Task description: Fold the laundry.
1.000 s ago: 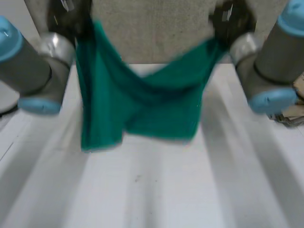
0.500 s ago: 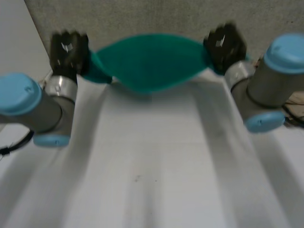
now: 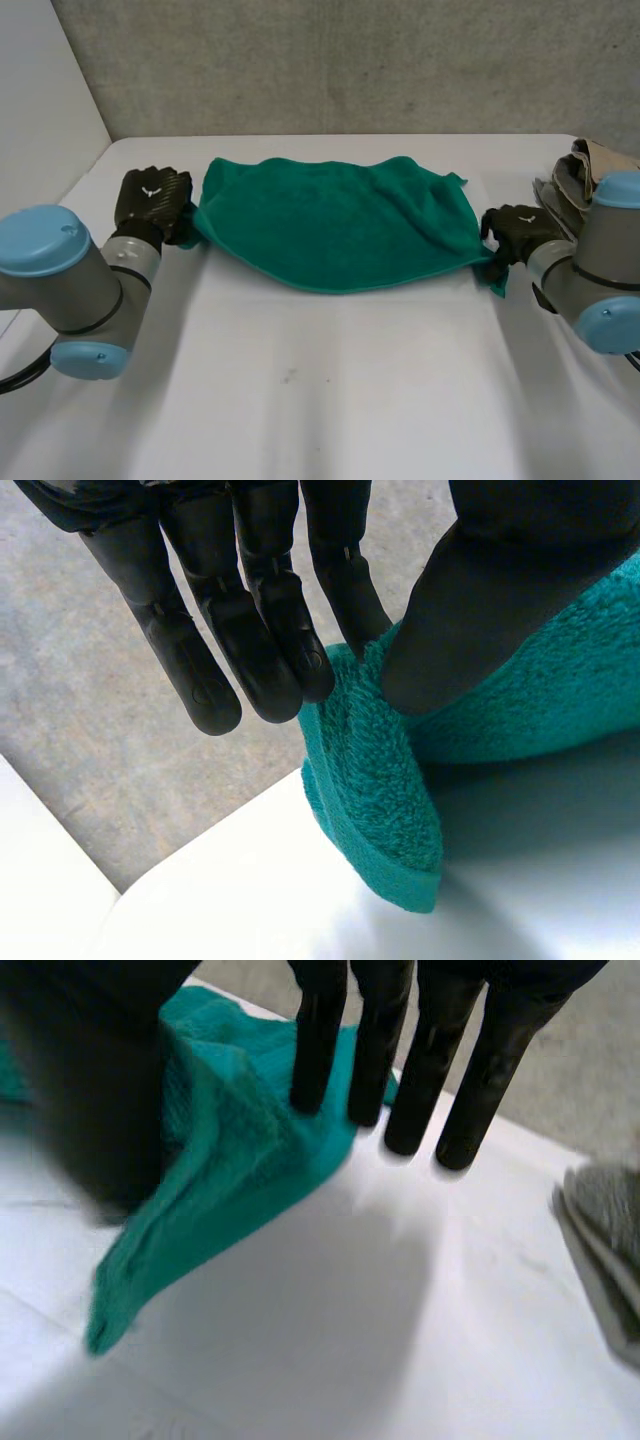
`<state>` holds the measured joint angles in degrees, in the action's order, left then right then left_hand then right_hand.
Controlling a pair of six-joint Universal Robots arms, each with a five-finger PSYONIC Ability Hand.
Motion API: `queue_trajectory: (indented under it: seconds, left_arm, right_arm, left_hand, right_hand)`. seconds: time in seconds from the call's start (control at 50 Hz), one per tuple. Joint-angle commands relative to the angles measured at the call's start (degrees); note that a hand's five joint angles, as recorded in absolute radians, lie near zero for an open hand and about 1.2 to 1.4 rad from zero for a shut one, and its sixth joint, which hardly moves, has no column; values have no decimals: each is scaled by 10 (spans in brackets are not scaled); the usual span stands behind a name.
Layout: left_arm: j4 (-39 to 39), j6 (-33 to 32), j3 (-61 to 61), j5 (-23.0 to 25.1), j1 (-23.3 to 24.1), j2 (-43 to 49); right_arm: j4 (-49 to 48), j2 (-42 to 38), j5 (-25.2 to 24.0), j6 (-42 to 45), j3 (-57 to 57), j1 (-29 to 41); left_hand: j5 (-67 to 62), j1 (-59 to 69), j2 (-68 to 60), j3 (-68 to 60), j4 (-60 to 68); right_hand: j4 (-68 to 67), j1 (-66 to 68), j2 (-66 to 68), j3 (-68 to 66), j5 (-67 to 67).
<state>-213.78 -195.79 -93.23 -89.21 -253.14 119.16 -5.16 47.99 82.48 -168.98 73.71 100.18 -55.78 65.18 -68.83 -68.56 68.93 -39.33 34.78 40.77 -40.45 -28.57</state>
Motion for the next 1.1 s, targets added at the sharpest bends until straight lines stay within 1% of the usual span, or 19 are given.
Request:
queue_trajectory:
  seconds: [0.02, 0.1, 0.14, 0.2, 0.26, 0.28, 0.3, 0.36, 0.38, 0.44, 0.48, 0.56, 0.66, 0.72, 0.78, 0.84, 0.96, 1.04, 1.1]
  left_arm:
    - [31, -1, -28, 7, -1, -34]
    - [74, -4, -48, 8, -1, -67]
    - [97, -6, -59, 8, -2, -85]
    - [163, -13, -80, 9, -8, -131]
    - [244, -37, -99, 11, -25, -183]
    - [268, -49, -106, 11, -31, -197]
    - [319, -84, -117, 15, -45, -222]
    - [397, -153, -140, 25, -67, -258]
    - [438, -192, -158, 32, -81, -280]
    - [477, -242, -191, 53, -93, -313]
    - [472, -244, -198, 64, -97, -318]
    - [416, -225, -198, 87, -103, -314]
    - [283, -165, -168, 84, -95, -251]
    - [240, -138, -141, 79, -92, -217]
    - [199, -108, -107, 61, -91, -165]
    - [168, -94, -57, 26, -87, -97]
    - [153, -95, 52, -41, -43, 27]
    - [153, -95, 119, -69, -33, 88]
    - [152, -92, 154, -73, -31, 117]
  right_arm:
    - [41, 8, -50, -14, 4, -30]
    - [87, 36, -94, 34, 21, -36]
    - [122, 72, -115, 83, 35, -39]
    - [168, 122, -131, 160, 65, -42]
    - [201, 156, -128, 224, 86, -47]
    - [224, 180, -123, 268, 98, -48]
    - [239, 191, -122, 290, 103, -49]
    - [330, 255, -110, 401, 141, -56]
    - [356, 270, -105, 428, 152, -61]
    - [431, 314, -83, 519, 191, -78]
    - [434, 322, -73, 540, 202, -78]
    - [380, 309, -69, 496, 201, -68]
    - [283, 231, -49, 461, 159, -20]
    - [243, 185, -8, 455, 110, 15]
    - [209, 147, 31, 454, 65, 29]
    - [167, 101, 42, 454, 16, 35]
    - [113, 26, 43, 459, -72, 37]
    - [85, -38, 43, 465, -145, 41]
    - [67, -97, 42, 474, -212, 42]
  left_hand:
    - [-142, 148, -112, -114, 111]
    - [-142, 148, -112, -114, 111]
    - [-142, 148, -112, -114, 111]
    - [-142, 148, -112, -114, 111]
    - [-142, 148, -112, -114, 111]
    - [-142, 148, -112, -114, 111]
    - [-142, 148, -112, -114, 111]
    - [-142, 148, -112, -114, 111]
    - [-142, 148, -112, -114, 111]
    - [-142, 148, -112, -114, 111]
    - [-142, 148, -112, -114, 111]
    - [-142, 148, -112, -114, 111]
    - [-142, 148, -112, -114, 111]
    - [-142, 148, -112, -114, 111]
    - [-142, 148, -112, -114, 111]
    - [-142, 148, -112, -114, 111]
    - [-142, 148, -112, -114, 111]
    - [-142, 148, -112, -114, 111]
    - [-142, 148, -112, -114, 111]
  right_hand:
    - [-407, 452, 392, -396, -414]
    - [-407, 452, 392, -396, -414]
    - [-407, 452, 392, -396, -414]
    - [-407, 452, 392, -396, -414]
    - [-407, 452, 392, -396, -414]
    - [-407, 452, 392, -396, -414]
    - [-407, 452, 392, -396, -414]
    - [-407, 452, 392, -396, -414]
    - [-407, 452, 392, -396, -414]
    - [-407, 452, 392, -396, -414]
    - [-407, 452, 392, -396, -414]
    - [-407, 452, 392, -396, -414]
    - [-407, 452, 392, -396, -414]
    - [-407, 452, 392, -396, -414]
    - [-407, 452, 392, -396, -414]
    - [-407, 452, 392, -396, -414]
    - [-407, 452, 392, -396, -414]
    - [-407, 452, 392, -396, -414]
    - [-407, 452, 392, -396, -414]
